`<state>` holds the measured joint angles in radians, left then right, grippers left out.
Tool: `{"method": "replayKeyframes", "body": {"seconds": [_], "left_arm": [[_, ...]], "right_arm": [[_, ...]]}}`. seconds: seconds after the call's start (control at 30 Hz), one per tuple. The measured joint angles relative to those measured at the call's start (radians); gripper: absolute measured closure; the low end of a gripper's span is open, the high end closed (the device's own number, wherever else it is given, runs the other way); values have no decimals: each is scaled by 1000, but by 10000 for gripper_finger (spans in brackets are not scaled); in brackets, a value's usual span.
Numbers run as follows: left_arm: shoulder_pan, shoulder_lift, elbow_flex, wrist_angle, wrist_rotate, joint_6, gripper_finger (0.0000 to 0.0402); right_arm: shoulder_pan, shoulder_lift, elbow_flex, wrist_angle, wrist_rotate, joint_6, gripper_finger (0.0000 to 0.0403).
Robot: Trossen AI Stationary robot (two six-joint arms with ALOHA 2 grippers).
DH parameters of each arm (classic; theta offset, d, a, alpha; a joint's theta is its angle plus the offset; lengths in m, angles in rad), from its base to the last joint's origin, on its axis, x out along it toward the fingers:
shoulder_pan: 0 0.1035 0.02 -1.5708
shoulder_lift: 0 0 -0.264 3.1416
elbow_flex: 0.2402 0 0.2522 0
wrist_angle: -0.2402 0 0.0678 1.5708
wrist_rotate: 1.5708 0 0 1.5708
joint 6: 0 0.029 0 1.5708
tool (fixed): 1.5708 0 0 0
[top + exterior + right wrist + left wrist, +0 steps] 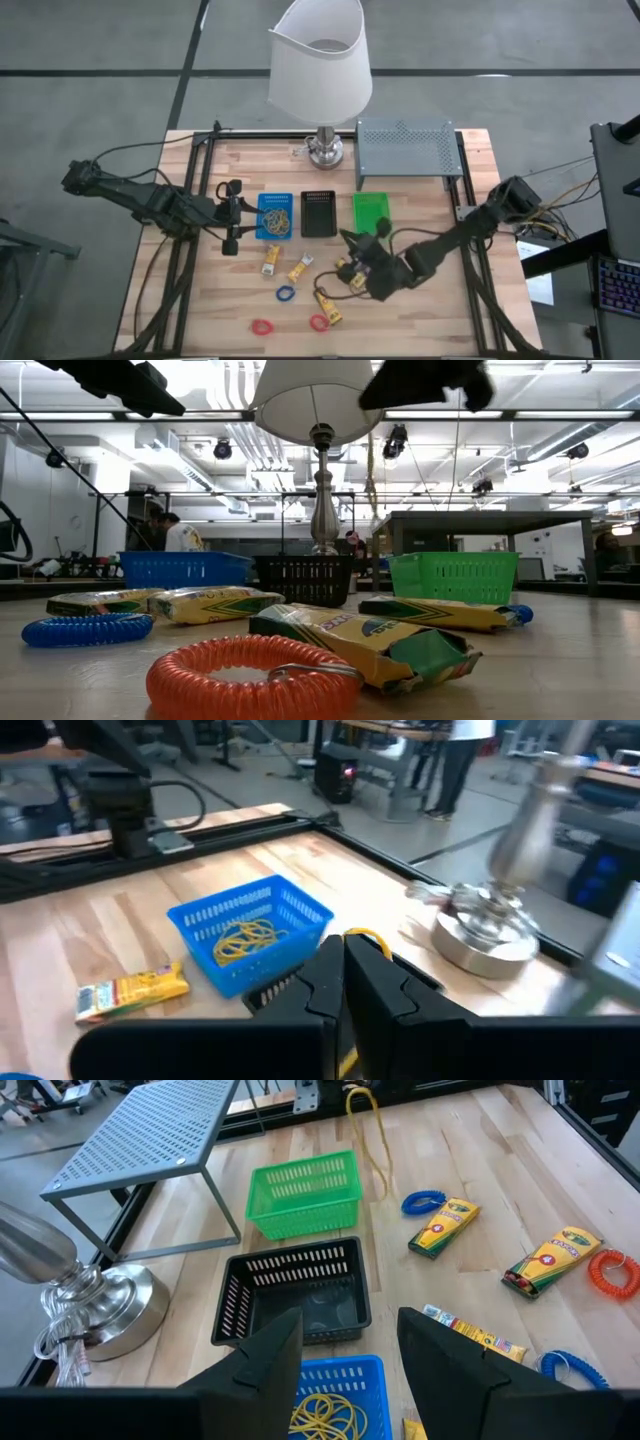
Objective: Pick & Place Office Desk Supplies
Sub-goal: Put the yellow rubber band into the blue bin
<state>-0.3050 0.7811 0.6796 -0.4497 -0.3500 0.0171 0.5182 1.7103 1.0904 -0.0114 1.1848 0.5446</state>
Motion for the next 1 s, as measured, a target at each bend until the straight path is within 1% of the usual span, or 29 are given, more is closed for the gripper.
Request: {"method": "replayKeyframes", "body": {"seconds": [0.13,0.23,0.3,0.5,0.6,0.67,0.77,1.0], "left_arm": [[0,0,0,0,0,0,233],[0,0,0,0,0,0,233],[0,0,0,0,0,0,233],[0,0,0,0,0,0,233],[0,0,0,0,0,0,233],[0,0,0,0,0,0,233],[0,0,0,0,0,0,233],[0,0,0,0,0,0,233]], "right_arm": [[-64,0,0,148,-97,-188,395],[-114,2,0,272,-193,-334,395],[-148,5,0,322,-266,-394,395],[-253,8,-2,365,-444,-425,395],[-298,35,-5,464,-548,-467,395],[-318,69,-6,540,-599,-512,395],[-342,116,-6,620,-651,-545,395],[-384,195,-3,766,-767,-552,395]]}}
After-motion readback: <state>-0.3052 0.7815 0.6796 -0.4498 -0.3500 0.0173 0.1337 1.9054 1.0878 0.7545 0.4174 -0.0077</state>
